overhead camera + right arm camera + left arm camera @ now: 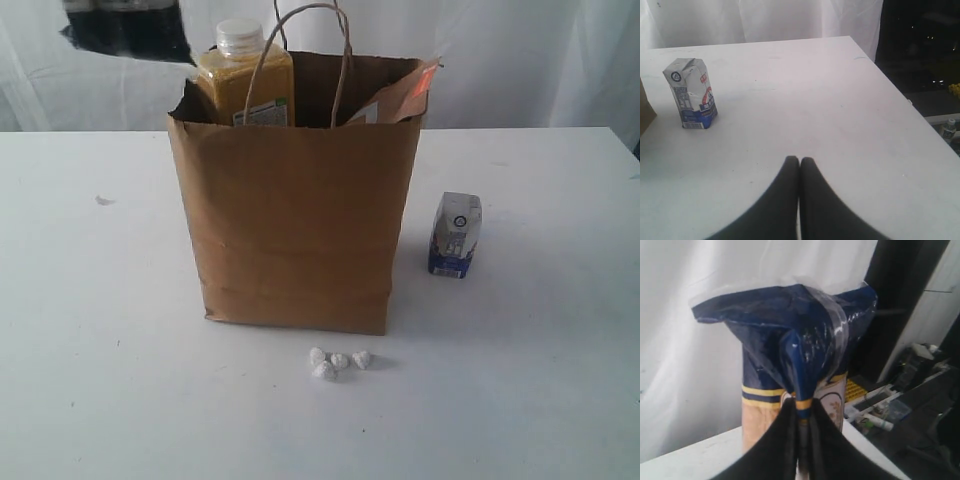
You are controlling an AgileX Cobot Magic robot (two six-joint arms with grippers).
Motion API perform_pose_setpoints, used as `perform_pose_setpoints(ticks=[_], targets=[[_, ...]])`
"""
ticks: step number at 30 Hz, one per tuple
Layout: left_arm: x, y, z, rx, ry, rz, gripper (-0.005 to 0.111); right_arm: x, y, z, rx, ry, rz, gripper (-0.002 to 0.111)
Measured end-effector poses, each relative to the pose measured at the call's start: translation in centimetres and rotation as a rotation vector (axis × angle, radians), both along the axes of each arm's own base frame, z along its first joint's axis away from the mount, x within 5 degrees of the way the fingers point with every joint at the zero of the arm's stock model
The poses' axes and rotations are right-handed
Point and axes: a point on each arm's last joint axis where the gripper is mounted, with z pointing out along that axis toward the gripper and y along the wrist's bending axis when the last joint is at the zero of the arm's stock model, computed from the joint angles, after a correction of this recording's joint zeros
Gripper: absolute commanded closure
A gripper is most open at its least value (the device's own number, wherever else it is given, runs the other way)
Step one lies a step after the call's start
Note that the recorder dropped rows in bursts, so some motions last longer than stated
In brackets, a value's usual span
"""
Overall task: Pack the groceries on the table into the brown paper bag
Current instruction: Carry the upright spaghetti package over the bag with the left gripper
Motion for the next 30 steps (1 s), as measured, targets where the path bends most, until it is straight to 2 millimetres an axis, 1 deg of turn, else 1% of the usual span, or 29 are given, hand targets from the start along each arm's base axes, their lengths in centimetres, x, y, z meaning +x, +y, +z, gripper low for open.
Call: perform_pose_setpoints(ticks=[3, 7, 11, 13, 17, 20, 25, 30], targets=[[1.2, -0.6, -0.3, -0.062, 0.014, -0.061, 0.107, 0.0, 0.0, 0.0, 0.0, 0.0, 0.0, 0.108], [2.8, -0.9, -0.5, -0.084, -0.035, -0.077, 0.107, 0.0, 0.0, 0.0, 0.0, 0.0, 0.0, 0.108], [3.5, -0.9, -0.4, -0.091, -0.096, -0.072, 0.107, 0.0, 0.0, 0.0, 0.0, 0.0, 0.0, 0.108], [3.7, -1.4, -0.4, -0.092, -0.121, -0.081, 0.107, 0.0, 0.0, 0.0, 0.0, 0.0, 0.0, 0.108], [4.3, -3.2, -0.6, -0.082, -0.183, -0.087, 0.107, 0.0, 0.0, 0.0, 0.0, 0.0, 0.0, 0.108], [4.7, -5.1, -0.8, -0.075, -0.238, -0.083, 0.107, 0.0, 0.0, 0.0, 0.0, 0.0, 0.0, 0.108], [4.4, -7.7, -0.7, -0.051, -0.342, -0.068, 0.107, 0.0, 0.0, 0.0, 0.0, 0.0, 0.0, 0.108], [4.3, -9.4, -1.0, -0.029, -0.391, -0.068, 0.107, 0.0, 0.0, 0.0, 0.0, 0.0, 0.0, 0.108]])
